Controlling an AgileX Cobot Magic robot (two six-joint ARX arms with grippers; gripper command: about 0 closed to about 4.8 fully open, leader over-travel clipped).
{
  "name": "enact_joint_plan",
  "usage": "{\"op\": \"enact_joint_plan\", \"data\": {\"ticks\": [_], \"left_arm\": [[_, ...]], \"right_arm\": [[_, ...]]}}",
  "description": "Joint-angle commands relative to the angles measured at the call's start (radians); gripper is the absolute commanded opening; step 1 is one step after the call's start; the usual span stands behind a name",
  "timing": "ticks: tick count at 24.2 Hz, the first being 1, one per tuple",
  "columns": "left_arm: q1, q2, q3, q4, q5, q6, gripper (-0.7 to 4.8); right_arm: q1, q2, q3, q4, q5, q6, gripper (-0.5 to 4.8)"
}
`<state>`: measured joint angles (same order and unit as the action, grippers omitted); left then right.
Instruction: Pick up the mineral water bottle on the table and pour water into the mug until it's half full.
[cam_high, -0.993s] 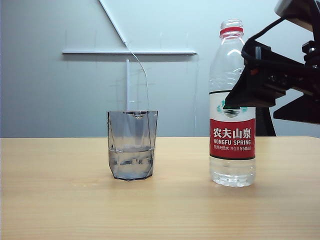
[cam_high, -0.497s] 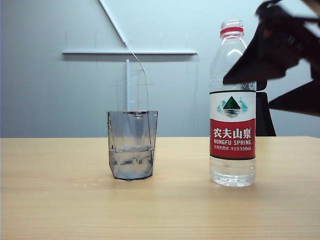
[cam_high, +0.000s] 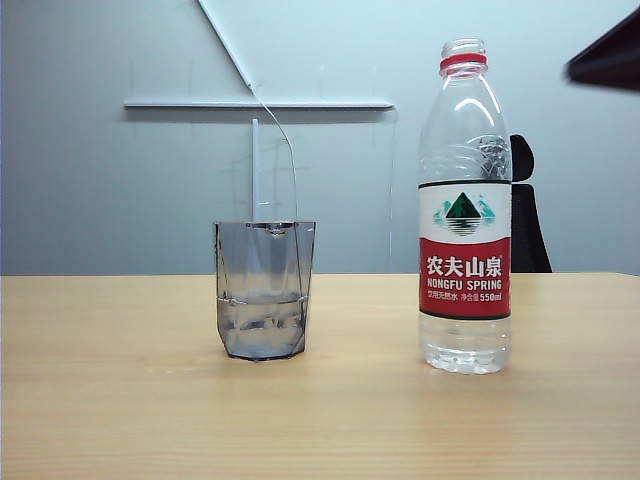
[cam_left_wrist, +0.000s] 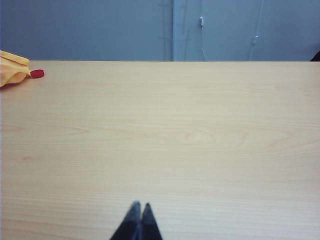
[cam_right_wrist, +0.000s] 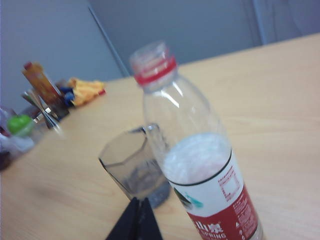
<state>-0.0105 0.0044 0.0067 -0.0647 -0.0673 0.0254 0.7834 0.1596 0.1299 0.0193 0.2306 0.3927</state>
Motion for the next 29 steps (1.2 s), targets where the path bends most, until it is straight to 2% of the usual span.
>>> {"op": "enact_joint_plan", "data": {"ticks": [1, 15, 29], "left_arm": [[0.0, 0.002, 0.002, 0.012, 0.002, -0.003, -0.02], [-0.002, 0.002, 0.002, -0.058, 0.003, -0.003, -0.02], [-0.002, 0.002, 0.002, -0.048, 0.004, -0.003, -0.02]], "right_arm": [[-0.001, -0.163, 0.006, -0.157, 0.031, -0.01, -0.07], [-0.007, -0.16, 0.011, -0.171, 0.04, -0.137, -0.07], [-0.007, -0.16, 0.011, -0.172, 0.092, -0.163, -0.07]]}}
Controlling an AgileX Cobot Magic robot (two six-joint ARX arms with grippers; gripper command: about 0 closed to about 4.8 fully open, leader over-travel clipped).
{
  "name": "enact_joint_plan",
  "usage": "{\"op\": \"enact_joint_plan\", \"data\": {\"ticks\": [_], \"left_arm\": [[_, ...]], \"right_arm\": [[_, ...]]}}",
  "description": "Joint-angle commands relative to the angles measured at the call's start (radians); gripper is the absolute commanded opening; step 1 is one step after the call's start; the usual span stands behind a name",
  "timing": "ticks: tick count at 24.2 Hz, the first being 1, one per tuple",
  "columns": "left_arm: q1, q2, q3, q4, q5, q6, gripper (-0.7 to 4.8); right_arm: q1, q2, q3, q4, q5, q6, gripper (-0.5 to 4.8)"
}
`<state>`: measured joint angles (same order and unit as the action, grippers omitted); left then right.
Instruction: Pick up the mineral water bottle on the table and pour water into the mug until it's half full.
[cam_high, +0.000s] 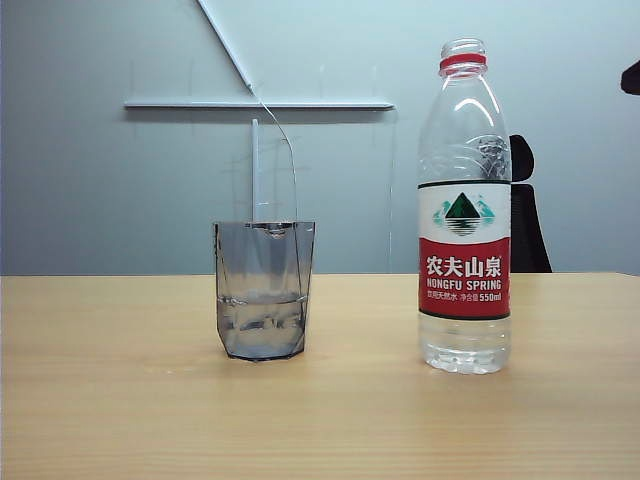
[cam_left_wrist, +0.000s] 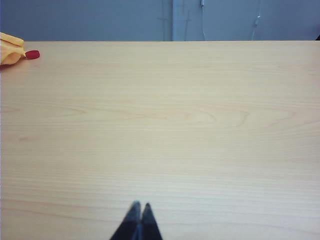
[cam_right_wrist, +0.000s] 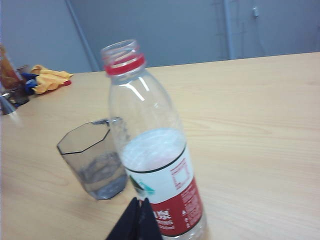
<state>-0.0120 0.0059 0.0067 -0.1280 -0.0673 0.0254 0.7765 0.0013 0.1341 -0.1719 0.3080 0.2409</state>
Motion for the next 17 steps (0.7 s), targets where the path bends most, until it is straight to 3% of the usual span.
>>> {"op": "enact_joint_plan", "data": {"ticks": [1, 17], "left_arm": [[-0.001, 0.0, 0.002, 0.016, 0.004, -0.003, -0.02], [-0.07, 0.0, 0.002, 0.061, 0.004, -0.003, -0.02]], "right_arm": [[0.0, -0.002, 0.007, 0.019, 0.015, -0.011, -0.07], [0.0, -0.002, 0.007, 0.019, 0.015, -0.06, -0.07]]}}
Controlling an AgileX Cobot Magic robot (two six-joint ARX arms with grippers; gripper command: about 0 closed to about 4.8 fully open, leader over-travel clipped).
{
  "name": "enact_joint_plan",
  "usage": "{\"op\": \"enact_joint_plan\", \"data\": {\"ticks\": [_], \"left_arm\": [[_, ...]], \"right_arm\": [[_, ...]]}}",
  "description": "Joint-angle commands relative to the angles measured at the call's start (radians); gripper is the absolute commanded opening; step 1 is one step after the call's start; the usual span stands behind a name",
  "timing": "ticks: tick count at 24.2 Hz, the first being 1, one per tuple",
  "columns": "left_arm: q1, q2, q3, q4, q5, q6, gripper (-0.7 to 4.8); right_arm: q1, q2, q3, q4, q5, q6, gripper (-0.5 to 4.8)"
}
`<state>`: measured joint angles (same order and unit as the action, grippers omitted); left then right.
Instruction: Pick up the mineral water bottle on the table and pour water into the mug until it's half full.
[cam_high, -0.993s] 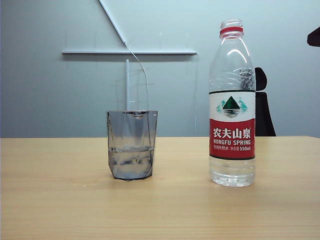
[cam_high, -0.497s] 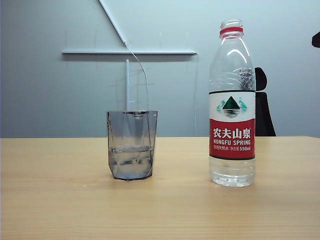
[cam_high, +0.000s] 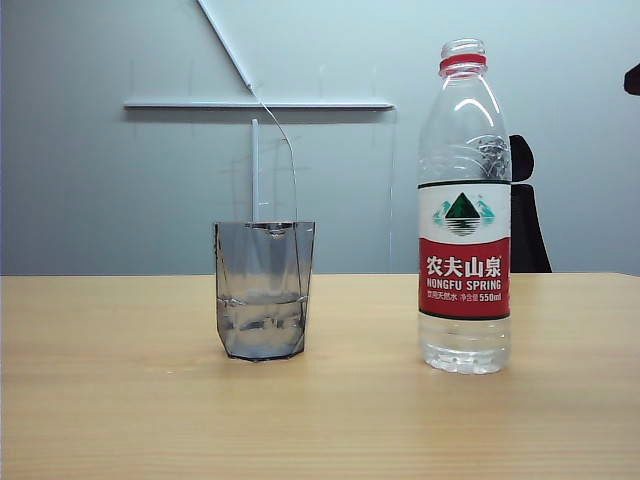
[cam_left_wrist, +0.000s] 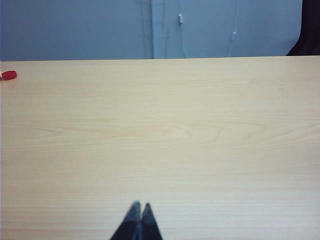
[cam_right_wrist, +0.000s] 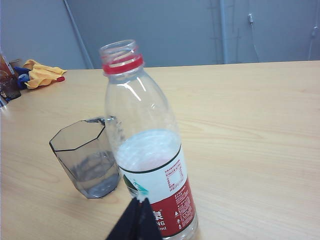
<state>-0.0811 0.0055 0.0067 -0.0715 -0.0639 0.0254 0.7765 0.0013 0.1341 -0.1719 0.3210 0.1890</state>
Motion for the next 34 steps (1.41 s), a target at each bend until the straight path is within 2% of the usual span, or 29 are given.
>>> {"op": "enact_joint_plan", "data": {"ticks": [1, 22, 25, 26, 29, 34], "left_arm": [[-0.001, 0.0, 0.002, 0.005, 0.001, -0.003, -0.02], [0.001, 0.0, 0.002, 0.005, -0.001, -0.003, -0.02], [0.001, 0.0, 0.002, 0.005, -0.001, -0.003, -0.02], [0.001, 0.0, 0.002, 0.005, -0.001, -0.003, -0.02], [0.001, 0.0, 0.002, 0.005, -0.001, -0.003, -0.02], [0.001, 0.0, 0.002, 0.005, -0.001, -0.003, -0.02]], "right_arm": [[0.0, -0.002, 0.007, 0.019, 0.002, -0.008, -0.06], [0.001, -0.002, 0.007, 0.011, 0.002, -0.008, -0.06], [-0.002, -0.002, 0.007, 0.011, 0.057, -0.01, -0.06], [-0.022, -0.002, 0.006, 0.01, 0.089, -0.011, -0.06], [-0.101, -0.002, 0.006, 0.007, 0.079, -0.01, -0.06], [-0.305, -0.002, -0.006, 0.009, -0.036, -0.006, -0.06]]}}
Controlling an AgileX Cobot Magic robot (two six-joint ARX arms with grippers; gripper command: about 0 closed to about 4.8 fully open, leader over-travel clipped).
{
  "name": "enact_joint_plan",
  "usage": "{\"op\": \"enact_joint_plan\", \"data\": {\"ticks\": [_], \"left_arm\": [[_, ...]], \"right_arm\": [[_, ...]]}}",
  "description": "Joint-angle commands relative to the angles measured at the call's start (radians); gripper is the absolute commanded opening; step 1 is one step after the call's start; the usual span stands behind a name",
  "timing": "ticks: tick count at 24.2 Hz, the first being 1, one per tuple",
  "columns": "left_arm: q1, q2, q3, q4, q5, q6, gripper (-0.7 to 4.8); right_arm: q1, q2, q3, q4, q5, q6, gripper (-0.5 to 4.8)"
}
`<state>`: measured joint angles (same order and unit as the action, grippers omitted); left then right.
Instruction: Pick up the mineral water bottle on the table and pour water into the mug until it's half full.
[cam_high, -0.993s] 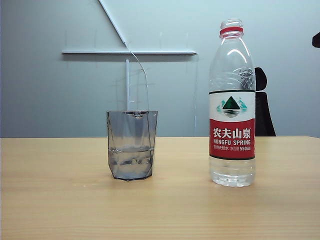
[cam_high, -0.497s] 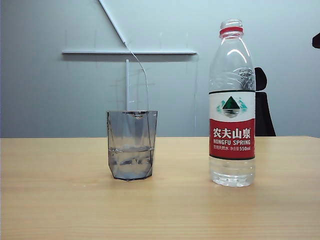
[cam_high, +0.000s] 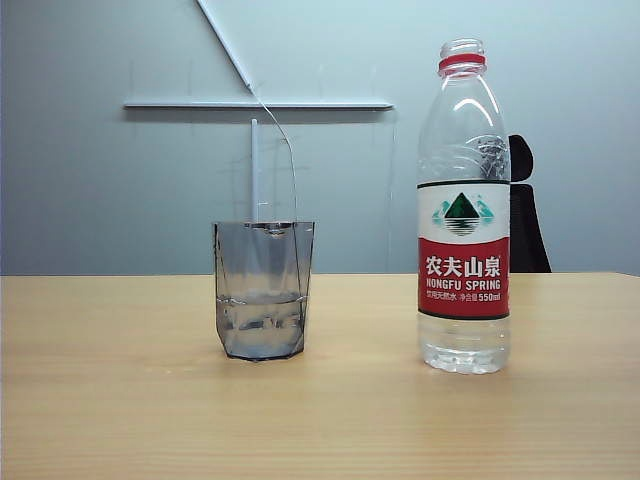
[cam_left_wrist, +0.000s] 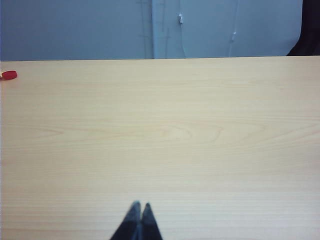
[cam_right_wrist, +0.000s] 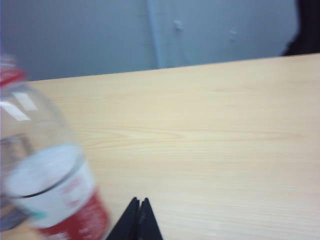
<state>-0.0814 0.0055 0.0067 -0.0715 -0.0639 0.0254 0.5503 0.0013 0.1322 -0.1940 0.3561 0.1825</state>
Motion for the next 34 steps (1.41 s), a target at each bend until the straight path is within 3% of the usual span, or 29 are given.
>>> {"op": "enact_joint_plan", "data": {"ticks": [1, 5, 13, 24, 28, 34], "left_arm": [[0.001, 0.0, 0.002, 0.005, -0.001, -0.003, -0.02], [0.001, 0.0, 0.002, 0.005, -0.001, -0.003, -0.02], [0.001, 0.0, 0.002, 0.005, -0.001, -0.003, -0.02], [0.001, 0.0, 0.002, 0.005, -0.001, -0.003, -0.02], [0.001, 0.0, 0.002, 0.005, -0.001, -0.003, -0.02], [0.001, 0.0, 0.002, 0.005, -0.001, -0.003, -0.02]], "right_arm": [[-0.119, -0.002, -0.009, 0.046, -0.101, 0.001, -0.06], [-0.287, -0.002, -0.037, 0.143, -0.253, 0.0, -0.06], [-0.491, -0.002, -0.132, 0.23, -0.439, -0.001, -0.06], [-0.557, -0.002, -0.132, 0.222, -0.396, -0.221, -0.06], [-0.568, -0.002, -0.132, 0.225, -0.331, -0.236, -0.06], [-0.584, -0.002, -0.132, 0.229, -0.333, -0.236, -0.06]]}}
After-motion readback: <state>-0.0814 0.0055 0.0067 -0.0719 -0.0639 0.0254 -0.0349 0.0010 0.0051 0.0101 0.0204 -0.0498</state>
